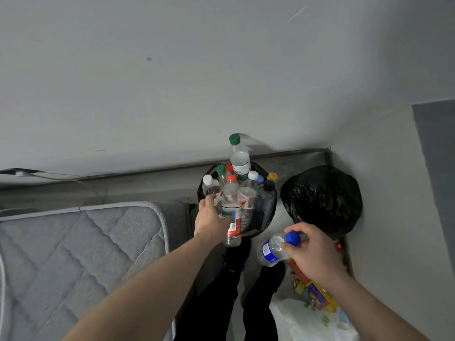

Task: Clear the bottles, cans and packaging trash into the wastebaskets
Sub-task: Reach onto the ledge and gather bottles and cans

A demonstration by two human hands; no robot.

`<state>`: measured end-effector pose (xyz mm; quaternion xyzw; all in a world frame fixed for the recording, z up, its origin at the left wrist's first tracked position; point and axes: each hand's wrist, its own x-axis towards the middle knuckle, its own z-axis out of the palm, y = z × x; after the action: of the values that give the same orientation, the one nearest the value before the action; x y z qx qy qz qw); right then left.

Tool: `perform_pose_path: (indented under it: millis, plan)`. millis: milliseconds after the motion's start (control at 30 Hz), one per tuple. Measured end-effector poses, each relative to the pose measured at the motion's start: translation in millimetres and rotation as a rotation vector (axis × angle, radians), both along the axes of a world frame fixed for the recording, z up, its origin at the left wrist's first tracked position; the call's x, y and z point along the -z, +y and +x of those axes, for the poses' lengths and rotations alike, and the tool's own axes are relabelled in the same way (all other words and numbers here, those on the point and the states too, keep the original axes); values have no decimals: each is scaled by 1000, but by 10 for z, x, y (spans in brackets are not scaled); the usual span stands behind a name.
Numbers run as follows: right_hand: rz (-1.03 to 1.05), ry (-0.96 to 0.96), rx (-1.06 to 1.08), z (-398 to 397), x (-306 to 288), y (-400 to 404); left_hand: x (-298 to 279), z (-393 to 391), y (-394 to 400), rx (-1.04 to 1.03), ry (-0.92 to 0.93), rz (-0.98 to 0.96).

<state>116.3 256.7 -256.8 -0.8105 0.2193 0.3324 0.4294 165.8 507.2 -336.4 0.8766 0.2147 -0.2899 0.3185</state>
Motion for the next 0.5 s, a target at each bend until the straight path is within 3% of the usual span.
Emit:
perform_pose_path:
  millis: [233,500]
  plan:
    - [17,13,-2,-6,193,157,141,-142,6,71,-77,51]
    - [1,34,20,49,331,204,353,-150,-108,89,17,77]
